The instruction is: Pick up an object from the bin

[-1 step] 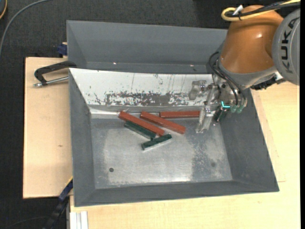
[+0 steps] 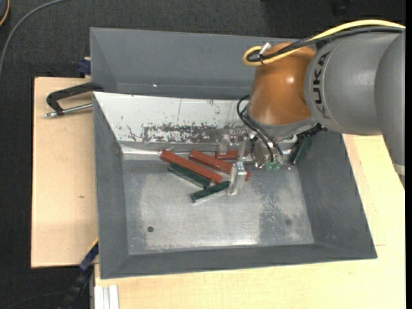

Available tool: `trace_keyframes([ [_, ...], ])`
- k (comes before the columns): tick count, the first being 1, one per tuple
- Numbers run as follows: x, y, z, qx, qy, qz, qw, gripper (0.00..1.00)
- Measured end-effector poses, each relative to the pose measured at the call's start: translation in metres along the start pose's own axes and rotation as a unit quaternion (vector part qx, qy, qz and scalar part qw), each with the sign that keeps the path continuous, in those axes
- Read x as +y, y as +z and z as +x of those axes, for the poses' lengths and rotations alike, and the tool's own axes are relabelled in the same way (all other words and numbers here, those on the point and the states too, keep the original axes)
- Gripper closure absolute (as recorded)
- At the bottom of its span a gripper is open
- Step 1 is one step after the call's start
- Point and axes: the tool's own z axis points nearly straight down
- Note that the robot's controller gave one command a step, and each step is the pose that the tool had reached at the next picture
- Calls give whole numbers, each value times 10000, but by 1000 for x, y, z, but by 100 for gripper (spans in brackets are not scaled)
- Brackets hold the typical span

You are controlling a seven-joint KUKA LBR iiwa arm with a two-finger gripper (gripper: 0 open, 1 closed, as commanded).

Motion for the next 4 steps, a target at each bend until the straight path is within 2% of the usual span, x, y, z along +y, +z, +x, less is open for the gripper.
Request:
trace_keyframes([
  [1, 39, 46, 13, -46, -1721, 14, 9851, 0],
  [2, 39, 42, 11, -97, -1714, 13, 9851, 100],
  [3, 39, 42, 11, -97, -1712, 11, 9852, 100],
  [4, 39, 48, 16, -3, -1724, 5, 9850, 0],
])
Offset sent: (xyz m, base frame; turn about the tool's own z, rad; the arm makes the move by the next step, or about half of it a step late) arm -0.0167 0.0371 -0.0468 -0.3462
